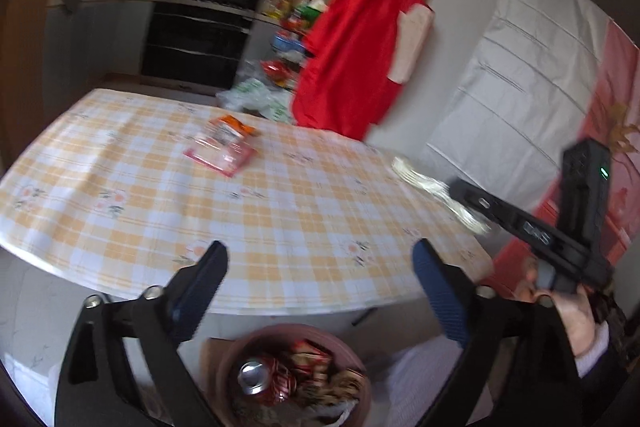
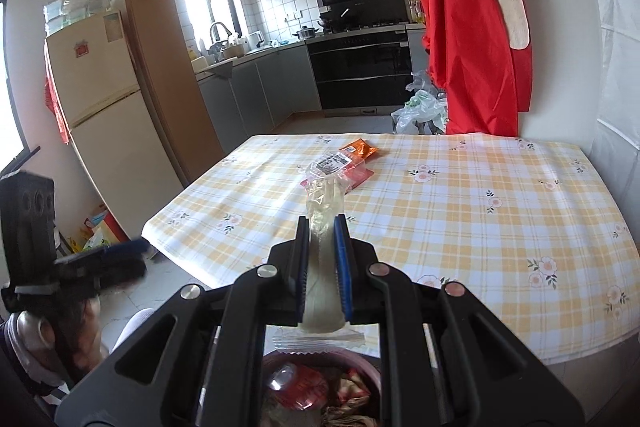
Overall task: Collect trash
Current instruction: 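Carry the can and glove over the pink bin and open both tools, then reach the left tool to the clear plastic food tray and grasp it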
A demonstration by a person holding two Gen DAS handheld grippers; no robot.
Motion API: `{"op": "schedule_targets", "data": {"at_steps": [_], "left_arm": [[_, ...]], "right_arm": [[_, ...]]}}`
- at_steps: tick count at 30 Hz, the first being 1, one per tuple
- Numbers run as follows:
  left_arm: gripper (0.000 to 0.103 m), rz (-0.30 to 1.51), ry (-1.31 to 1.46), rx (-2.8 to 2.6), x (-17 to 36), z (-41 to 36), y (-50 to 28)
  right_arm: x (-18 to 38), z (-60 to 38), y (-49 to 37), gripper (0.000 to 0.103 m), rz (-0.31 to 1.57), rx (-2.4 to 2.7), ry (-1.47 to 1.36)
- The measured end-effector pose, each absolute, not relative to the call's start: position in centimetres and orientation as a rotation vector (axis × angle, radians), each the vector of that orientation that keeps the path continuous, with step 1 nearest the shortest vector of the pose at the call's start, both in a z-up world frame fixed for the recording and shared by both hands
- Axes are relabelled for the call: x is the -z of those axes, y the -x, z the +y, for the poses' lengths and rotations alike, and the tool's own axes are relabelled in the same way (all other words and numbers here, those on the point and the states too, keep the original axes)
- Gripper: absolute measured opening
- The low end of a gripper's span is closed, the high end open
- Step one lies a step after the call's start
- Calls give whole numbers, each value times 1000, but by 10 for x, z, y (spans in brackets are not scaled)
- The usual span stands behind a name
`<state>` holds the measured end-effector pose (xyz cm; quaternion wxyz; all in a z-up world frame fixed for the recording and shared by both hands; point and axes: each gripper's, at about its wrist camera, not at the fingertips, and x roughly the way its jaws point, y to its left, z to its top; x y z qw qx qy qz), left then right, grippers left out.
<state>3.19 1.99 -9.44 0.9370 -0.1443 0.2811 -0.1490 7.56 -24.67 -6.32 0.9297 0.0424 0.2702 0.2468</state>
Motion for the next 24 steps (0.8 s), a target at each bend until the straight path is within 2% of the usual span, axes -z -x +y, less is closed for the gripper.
{"op": "schedule_targets", "data": {"at_steps": [6,22,24], "left_arm": [[97,564,250,119,91,45,-26],[97,540,246,63,91,60,-11],[97,541,244,65,91,60,-10]], "right_arm": [[59,-242,-55,16,542,-513,-73],[56,-223,-21,16,571,-550,-32],[57,-221,-22,22,582,-554,-33]]}}
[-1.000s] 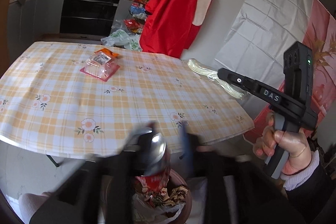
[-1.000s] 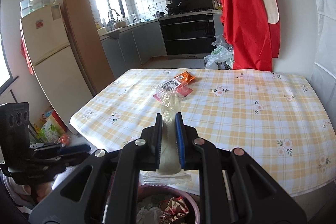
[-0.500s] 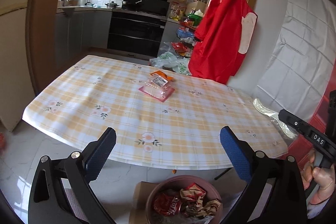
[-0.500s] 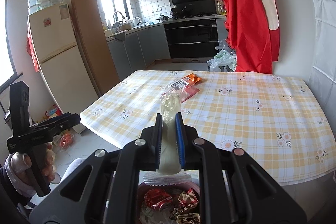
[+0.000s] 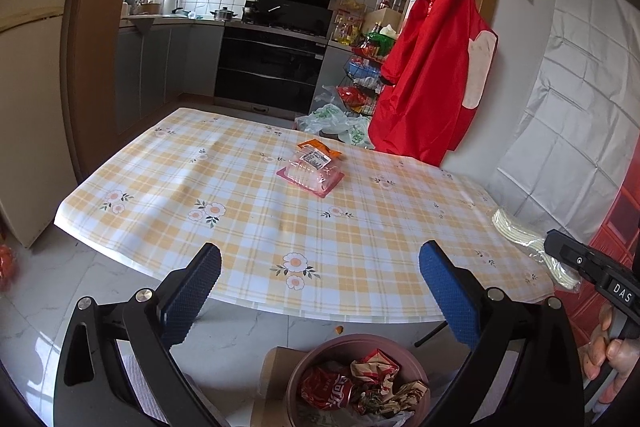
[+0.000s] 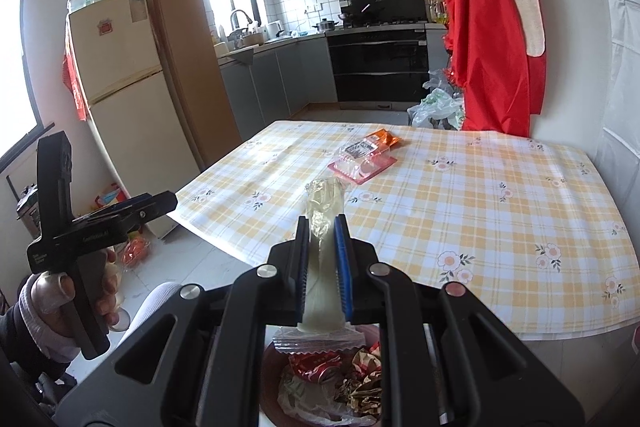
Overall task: Collect trash
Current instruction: 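Reach the left tool to the clear plastic food tray and grasp it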
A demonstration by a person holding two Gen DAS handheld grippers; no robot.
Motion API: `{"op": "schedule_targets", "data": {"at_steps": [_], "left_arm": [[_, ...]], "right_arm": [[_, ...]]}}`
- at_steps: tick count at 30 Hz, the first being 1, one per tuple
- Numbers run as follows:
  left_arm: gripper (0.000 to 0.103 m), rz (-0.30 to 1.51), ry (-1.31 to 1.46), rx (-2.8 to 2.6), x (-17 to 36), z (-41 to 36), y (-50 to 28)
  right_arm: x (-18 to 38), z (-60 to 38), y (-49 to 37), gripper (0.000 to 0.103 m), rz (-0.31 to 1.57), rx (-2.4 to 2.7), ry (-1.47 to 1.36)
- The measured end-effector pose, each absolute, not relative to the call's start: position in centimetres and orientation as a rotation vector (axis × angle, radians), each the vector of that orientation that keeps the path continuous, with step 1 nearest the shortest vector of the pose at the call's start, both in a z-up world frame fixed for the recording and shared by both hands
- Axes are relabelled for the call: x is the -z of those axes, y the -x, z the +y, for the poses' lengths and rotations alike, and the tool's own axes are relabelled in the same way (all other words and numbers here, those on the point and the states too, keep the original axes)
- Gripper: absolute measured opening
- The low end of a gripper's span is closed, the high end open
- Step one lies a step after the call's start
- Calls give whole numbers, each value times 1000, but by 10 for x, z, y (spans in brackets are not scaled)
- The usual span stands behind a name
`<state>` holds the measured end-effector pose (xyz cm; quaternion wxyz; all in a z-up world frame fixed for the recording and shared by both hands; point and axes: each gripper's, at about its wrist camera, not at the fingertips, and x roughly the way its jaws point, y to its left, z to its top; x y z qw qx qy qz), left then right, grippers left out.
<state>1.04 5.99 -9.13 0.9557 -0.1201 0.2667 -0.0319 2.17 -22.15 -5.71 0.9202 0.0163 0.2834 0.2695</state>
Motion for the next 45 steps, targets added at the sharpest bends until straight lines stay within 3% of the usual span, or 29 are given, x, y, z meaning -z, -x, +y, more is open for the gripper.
{"op": "schedule_targets", "data": {"at_steps": [4,8,12,33,45], "left_arm": [[97,546,235,65,92,58,-9],[97,556,231,60,95,56,-11],[97,568,234,55,100,56,-13],[97,677,191,38,138,51,-55],[97,769,318,84,162,48,-141]], "right_arm": [[56,-224,-20,69,564,-538,-51],[55,-227,-21,93,548,-486,-41],[59,-235,-28,97,563,-432,-53],[121,-267,-78,97,704,-289,-120],[158,-278,-126,97,769,-254,-129]]}}
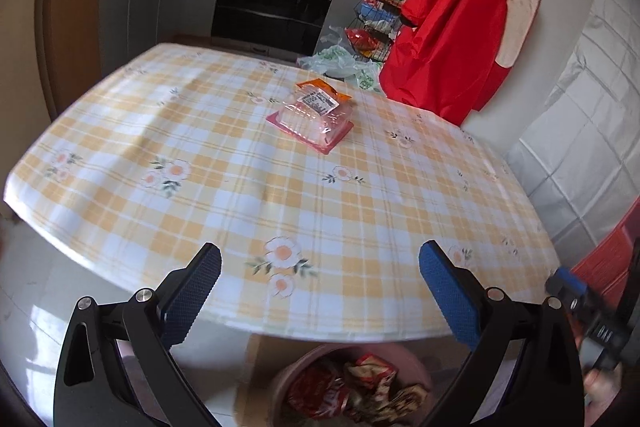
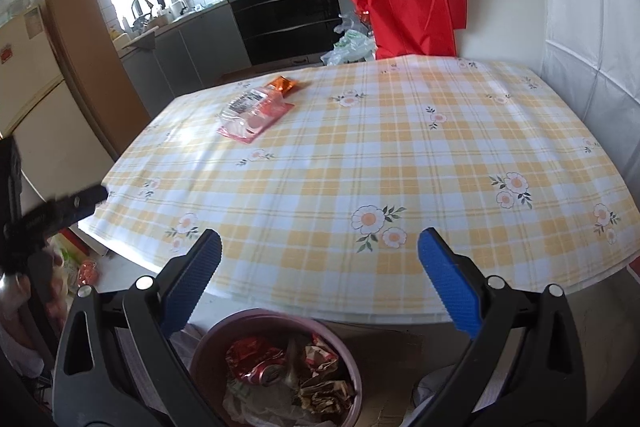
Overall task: Collect trash
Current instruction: 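Reach the left tool to the clear plastic food tray and grasp it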
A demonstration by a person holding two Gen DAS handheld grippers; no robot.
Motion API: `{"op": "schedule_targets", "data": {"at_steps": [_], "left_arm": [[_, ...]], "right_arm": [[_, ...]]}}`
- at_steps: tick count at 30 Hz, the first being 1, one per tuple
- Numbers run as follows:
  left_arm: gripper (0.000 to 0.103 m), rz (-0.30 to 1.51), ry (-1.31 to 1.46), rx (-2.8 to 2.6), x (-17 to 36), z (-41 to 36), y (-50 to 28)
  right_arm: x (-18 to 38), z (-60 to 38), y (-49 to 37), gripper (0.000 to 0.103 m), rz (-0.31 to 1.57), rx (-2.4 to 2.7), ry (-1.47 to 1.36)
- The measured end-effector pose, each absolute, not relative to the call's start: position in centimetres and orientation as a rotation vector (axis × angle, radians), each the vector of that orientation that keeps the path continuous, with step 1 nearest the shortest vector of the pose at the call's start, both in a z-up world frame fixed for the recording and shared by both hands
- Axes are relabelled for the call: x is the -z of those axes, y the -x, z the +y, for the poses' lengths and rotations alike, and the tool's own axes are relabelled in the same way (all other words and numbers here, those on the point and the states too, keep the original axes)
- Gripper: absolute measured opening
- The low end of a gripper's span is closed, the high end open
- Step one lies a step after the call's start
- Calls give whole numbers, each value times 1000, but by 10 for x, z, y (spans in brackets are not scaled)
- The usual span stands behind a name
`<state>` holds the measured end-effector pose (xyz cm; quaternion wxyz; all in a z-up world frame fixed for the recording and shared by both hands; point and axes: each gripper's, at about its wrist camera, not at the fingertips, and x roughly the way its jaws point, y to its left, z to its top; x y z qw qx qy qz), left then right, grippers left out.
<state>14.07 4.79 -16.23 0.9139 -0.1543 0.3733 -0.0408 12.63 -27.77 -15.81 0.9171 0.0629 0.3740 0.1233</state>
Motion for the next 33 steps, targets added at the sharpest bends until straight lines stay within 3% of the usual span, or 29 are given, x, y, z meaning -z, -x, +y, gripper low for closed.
{"op": "schedule_targets", "data": {"at_steps": [2,4,11,13,25,30,33], "left_arm": [[94,778,366,90,168,44,-170],[77,763,379,91,173,37,-203],[65,790,548,-56,213,32,-319],[51,788,580,-96,223,31,-346],[48,811,814,-279,267,39,-411],[31,772,730,-246,259,41,-407],[9,760,654,-175,252,44,-394]], "right_arm": [[163,-280,-137,97,777,-252,-133],[169,-284,-150,97,786,-249,-138],[195,-303,-204,97,832,-218,-170],[202,-308,-220,97,846,-210,-178],[213,-310,-270,97,862,-232,-148],[219,-309,-273,97,881,-227,-142],[217,-308,-274,97,875,-227,-151]]}}
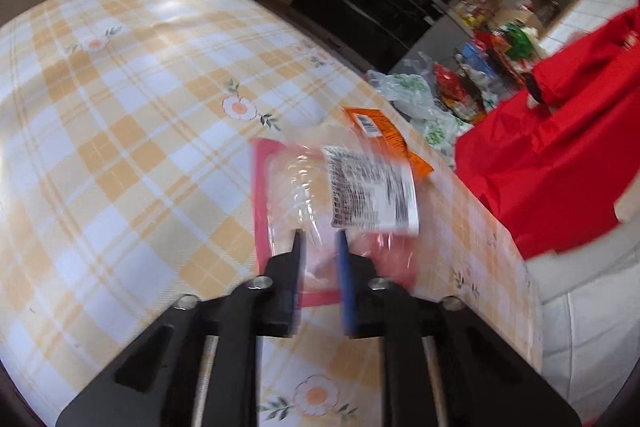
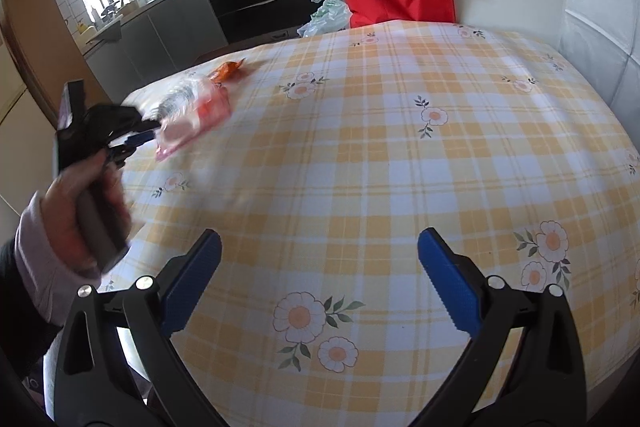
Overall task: Collect trash
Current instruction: 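Reach the left tool to the clear plastic food tray and grasp it, then grasp the orange snack packet with the right tool while the left tool holds the tray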
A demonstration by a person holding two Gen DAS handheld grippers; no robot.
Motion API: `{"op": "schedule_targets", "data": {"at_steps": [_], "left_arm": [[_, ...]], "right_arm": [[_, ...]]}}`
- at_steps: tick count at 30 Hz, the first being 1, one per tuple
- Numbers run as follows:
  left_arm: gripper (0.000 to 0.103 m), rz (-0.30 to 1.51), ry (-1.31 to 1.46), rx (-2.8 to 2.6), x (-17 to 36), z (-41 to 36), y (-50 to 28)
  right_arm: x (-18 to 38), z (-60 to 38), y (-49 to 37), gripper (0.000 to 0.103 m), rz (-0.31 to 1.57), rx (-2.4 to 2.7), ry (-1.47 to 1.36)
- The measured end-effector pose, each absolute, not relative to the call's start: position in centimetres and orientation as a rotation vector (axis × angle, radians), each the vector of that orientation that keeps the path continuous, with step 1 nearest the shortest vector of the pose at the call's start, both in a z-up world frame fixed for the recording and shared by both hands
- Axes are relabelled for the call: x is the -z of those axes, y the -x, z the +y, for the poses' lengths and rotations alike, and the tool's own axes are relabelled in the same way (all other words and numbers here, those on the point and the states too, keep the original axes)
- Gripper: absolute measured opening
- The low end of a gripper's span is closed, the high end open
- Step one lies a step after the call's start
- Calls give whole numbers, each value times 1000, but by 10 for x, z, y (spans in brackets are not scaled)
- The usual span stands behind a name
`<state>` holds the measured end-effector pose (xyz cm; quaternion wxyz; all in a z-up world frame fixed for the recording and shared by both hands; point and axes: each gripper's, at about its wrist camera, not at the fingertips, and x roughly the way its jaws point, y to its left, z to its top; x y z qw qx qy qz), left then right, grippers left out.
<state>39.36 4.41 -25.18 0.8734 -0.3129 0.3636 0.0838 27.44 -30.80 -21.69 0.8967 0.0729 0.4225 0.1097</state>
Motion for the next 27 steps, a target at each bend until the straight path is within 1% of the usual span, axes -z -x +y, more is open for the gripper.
{"op": "schedule_targets", "data": {"at_steps": [11,18,22,27], "left_arm": [[8,840,490,-1,245,93,-327],[6,782,427,44,225,122,-286],[5,744,423,68,217,132,-270],[5,728,459,77,219,149,-263]], "right_arm": [[200,-273,-276,97,855,-289,-79],[199,-242,-289,97,874,-338,-28],[197,-216,-311,97,869,-403,17],[195,-166,-372,97,797,-511,179]]}}
